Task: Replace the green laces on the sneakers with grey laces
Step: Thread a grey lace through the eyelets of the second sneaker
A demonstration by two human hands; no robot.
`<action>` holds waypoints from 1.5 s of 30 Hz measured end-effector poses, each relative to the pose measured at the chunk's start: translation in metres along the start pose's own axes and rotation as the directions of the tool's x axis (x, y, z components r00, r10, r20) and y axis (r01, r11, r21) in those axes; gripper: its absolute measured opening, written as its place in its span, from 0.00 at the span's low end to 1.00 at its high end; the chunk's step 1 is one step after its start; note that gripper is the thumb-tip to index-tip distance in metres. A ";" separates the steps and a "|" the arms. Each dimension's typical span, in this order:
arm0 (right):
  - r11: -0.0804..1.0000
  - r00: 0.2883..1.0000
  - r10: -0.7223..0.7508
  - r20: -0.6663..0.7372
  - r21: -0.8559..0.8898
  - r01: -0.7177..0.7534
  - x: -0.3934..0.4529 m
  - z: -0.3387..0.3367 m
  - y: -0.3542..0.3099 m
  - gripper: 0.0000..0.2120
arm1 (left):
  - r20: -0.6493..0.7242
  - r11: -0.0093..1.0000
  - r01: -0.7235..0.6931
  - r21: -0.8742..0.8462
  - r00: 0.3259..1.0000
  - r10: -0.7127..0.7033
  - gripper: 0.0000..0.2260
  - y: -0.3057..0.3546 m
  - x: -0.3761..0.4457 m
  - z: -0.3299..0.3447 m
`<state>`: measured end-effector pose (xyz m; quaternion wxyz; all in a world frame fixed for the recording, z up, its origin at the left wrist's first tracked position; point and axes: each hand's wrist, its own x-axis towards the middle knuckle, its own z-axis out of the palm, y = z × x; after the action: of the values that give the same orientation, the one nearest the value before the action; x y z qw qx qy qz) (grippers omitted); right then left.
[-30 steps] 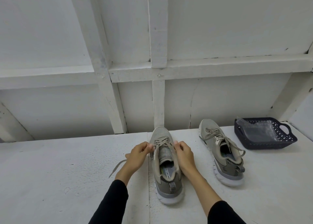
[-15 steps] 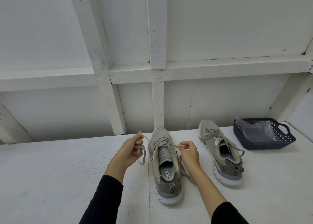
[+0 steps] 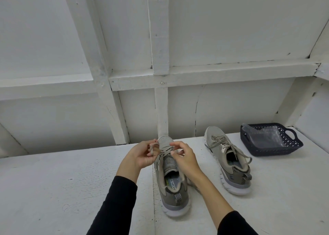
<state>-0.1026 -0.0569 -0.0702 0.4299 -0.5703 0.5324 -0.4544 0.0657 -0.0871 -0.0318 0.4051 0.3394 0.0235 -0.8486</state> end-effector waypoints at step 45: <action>0.996 0.989 -0.075 -0.130 0.034 0.080 0.000 0.005 -0.008 0.05 | -0.164 0.950 -0.287 0.125 0.938 0.305 0.05 -0.025 0.000 -0.021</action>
<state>-0.0958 -0.0559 -0.0638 0.3878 -0.5514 0.5275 -0.5170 0.0595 -0.0641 -0.0538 0.5070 0.4346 -0.0330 -0.7436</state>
